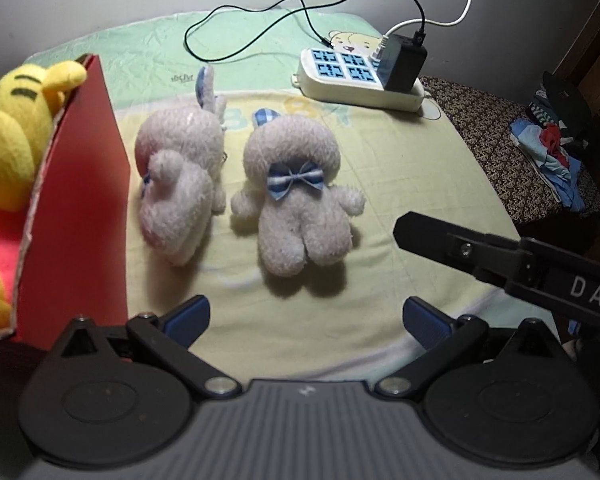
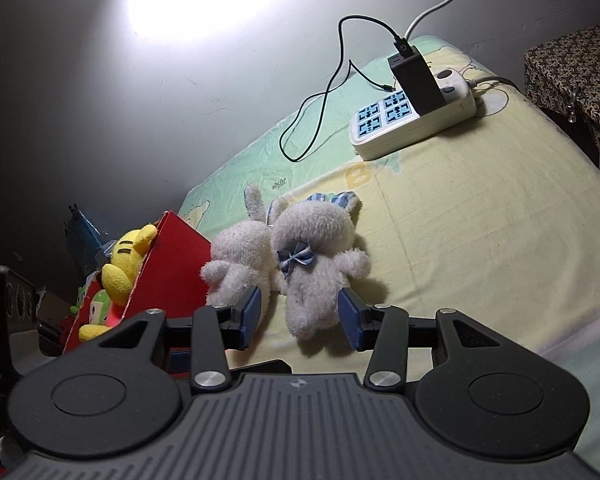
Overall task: Organize objects
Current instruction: 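Move both grippers to the white bunny with blue bow and grasp it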
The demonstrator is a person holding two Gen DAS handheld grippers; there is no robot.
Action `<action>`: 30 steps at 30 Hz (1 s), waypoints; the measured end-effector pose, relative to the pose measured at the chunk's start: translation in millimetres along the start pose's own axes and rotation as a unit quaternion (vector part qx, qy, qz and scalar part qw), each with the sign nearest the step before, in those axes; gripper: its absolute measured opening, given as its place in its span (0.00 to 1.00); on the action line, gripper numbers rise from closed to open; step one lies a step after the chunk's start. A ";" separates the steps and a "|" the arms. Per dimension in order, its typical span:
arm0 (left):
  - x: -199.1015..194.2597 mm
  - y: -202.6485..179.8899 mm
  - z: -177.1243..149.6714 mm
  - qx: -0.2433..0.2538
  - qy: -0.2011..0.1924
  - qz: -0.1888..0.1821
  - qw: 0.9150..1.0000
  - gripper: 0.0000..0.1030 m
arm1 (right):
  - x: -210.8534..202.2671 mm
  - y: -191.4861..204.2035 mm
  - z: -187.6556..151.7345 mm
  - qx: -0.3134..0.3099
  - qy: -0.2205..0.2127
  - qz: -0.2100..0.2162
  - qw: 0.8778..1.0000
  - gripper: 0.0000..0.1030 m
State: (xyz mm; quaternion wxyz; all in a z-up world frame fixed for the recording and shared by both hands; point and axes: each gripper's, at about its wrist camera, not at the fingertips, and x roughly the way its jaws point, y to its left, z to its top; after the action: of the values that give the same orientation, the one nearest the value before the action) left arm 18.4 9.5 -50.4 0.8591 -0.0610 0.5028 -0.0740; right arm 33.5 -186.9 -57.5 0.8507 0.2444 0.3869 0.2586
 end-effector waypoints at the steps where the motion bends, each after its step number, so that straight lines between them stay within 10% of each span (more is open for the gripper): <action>1: 4.9 -1.9 2.2 0.004 0.003 -0.001 1.000 0.99 | 2.9 -3.8 1.1 0.005 0.004 0.000 1.000 0.46; 30: 92.6 4.1 57.8 0.047 0.004 0.025 0.999 0.98 | 108.6 -45.2 50.0 0.064 0.102 0.052 0.991 0.50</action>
State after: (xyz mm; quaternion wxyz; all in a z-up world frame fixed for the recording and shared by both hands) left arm 113.9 -2.2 -102.2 0.8605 -0.0077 0.5036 -0.0763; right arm 145.6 -163.1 -114.0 0.7749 0.2903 0.4738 0.3012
